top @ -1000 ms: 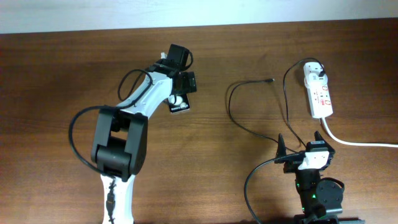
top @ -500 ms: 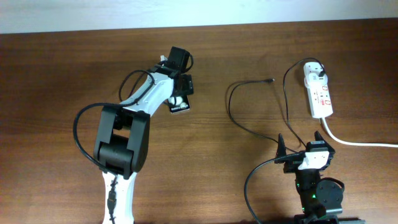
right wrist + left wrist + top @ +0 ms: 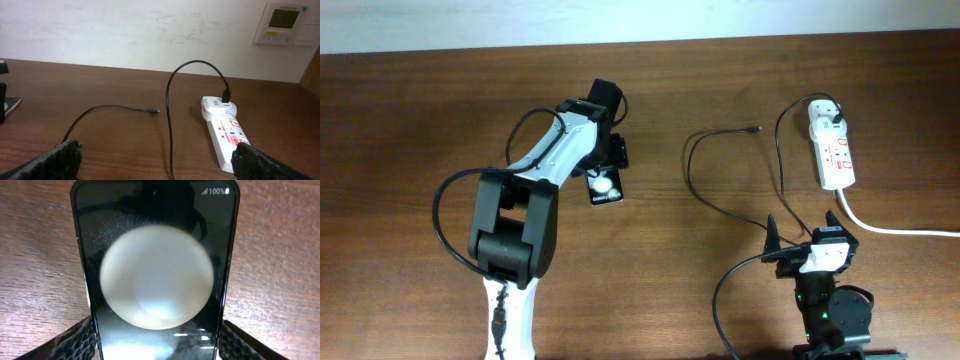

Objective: Plug charger to phone and switch on socket

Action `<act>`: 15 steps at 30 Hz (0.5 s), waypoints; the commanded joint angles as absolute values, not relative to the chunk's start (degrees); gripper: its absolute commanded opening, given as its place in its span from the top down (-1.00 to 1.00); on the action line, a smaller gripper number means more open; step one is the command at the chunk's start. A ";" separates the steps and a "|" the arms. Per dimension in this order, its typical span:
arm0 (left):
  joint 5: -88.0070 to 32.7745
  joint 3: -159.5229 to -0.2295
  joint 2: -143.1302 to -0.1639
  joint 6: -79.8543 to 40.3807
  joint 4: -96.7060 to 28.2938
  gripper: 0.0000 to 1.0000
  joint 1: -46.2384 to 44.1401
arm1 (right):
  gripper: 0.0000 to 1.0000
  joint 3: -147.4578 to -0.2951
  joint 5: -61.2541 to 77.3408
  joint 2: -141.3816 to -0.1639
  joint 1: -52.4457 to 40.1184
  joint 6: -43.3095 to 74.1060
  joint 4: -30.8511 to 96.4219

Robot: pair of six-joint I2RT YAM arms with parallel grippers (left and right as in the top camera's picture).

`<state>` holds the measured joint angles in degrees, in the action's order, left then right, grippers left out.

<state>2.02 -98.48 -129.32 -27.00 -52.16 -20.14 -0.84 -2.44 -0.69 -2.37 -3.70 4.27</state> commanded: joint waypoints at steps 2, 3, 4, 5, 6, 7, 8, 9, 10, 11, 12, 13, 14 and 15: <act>-3.22 -96.03 -132.44 -26.92 -52.93 -0.98 -20.10 | -0.97 -0.32 -2.11 -0.21 -2.17 -4.08 4.47; -3.20 -96.03 -132.44 -26.92 -52.71 -0.98 -20.10 | -0.97 -0.32 -2.11 -0.21 -2.17 -4.08 4.47; -3.22 -96.03 -132.44 -26.92 -52.36 -0.98 -20.10 | -0.97 -0.32 -2.11 -0.21 -2.17 -4.08 4.47; -2.13 -96.03 -132.44 -26.94 -52.16 -0.98 -20.10 | -0.97 -0.32 -2.11 -0.21 -2.17 -4.08 4.47; -1.76 -96.03 -132.44 -26.94 -52.16 -0.98 -20.10 | -0.97 -0.32 -2.13 -0.21 -2.17 -4.08 4.47; -1.76 -96.03 -132.44 -26.94 -52.64 -0.98 -20.10 | -0.97 -0.32 -2.11 -0.21 -2.17 -4.08 4.47; -1.91 -96.03 -132.44 -26.98 -52.88 -1.00 -20.10 | -0.97 -0.32 -2.11 -0.21 -2.17 -4.08 4.47; -2.20 -96.03 -132.44 -26.98 -53.25 -0.90 -20.12 | -0.97 -0.32 -2.11 -0.21 -2.17 -4.08 4.47; -2.17 -96.03 -132.44 -26.98 -53.52 -0.77 -20.10 | -0.97 -0.32 -2.13 -0.21 -2.17 -4.08 4.47; -2.20 -96.03 -132.44 -26.98 -53.69 -0.67 -20.10 | -0.97 -0.32 -2.13 -0.21 -2.17 -4.08 4.47; -2.20 -96.03 -132.44 -26.98 -53.71 -0.61 -20.10 | -0.97 -0.32 -2.13 -0.21 -2.17 -4.08 4.47; -2.17 -96.03 -132.44 -27.31 -53.69 -0.55 -20.10 | -0.97 -0.32 -2.11 -0.21 -2.17 -4.08 4.47; -2.20 -96.03 -132.44 -27.42 -53.69 -0.52 -20.10 | -0.97 -0.32 -2.13 -0.21 -2.17 -4.08 4.47; -2.20 -96.03 -132.44 -27.42 -53.69 -0.49 -20.10 | -0.97 -0.32 -2.11 -0.21 -2.17 -4.08 4.47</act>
<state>1.26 -98.48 -129.19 -26.65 -53.41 -20.12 -0.84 -2.44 -0.69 -2.37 -3.68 4.27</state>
